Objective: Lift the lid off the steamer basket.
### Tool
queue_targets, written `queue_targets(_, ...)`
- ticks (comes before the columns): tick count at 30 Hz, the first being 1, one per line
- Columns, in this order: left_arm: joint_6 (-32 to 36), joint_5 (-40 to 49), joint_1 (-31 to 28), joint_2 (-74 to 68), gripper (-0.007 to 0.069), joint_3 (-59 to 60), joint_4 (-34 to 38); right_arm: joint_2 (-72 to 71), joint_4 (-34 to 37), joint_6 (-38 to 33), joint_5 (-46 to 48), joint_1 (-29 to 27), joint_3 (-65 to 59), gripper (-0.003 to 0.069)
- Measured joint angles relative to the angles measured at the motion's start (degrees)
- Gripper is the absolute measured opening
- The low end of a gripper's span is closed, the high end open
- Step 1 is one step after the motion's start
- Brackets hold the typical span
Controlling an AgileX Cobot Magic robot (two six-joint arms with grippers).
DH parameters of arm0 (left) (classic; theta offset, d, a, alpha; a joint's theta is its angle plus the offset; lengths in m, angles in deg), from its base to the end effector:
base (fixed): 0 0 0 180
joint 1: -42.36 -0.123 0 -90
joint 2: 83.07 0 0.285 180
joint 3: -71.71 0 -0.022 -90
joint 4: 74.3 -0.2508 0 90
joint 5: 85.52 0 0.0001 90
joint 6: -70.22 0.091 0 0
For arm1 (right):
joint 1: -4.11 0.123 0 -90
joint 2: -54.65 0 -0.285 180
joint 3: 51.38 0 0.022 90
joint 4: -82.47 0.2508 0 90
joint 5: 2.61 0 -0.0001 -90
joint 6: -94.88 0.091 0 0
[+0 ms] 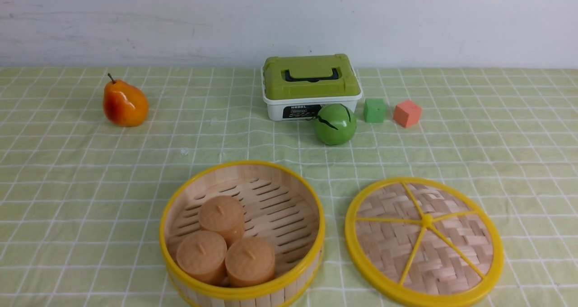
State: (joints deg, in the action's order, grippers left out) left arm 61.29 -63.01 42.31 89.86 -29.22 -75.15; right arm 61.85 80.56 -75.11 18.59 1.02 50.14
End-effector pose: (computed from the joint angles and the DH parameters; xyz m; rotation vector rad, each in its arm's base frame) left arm 0.0521 0.0006 0.1677 -0.1394 1.8921 -0.0908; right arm 0.0526 -0.0039 0.1730 0.1923 1.8556 0.0508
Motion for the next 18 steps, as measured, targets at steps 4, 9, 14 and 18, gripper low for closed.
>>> queue_targets(4,0.0,0.0,0.0,0.0,0.0239,0.0,0.0,0.0,0.0,0.2,0.6,0.8,0.2,0.0038)
queue_targets(9,0.0,0.0,0.0,0.0,0.0239,0.0,0.0,0.0,0.0,0.2,0.8,0.8,0.2,0.0038)
queue_targets(14,0.0,0.0,0.0,0.0,0.0239,0.0,0.0,0.0,0.0,0.2,0.9,0.8,0.2,0.0044)
queue_targets(18,0.0,0.0,0.0,0.0,0.0239,0.0,0.0,0.0,0.0,0.2,1.0,0.8,0.2,0.0049)
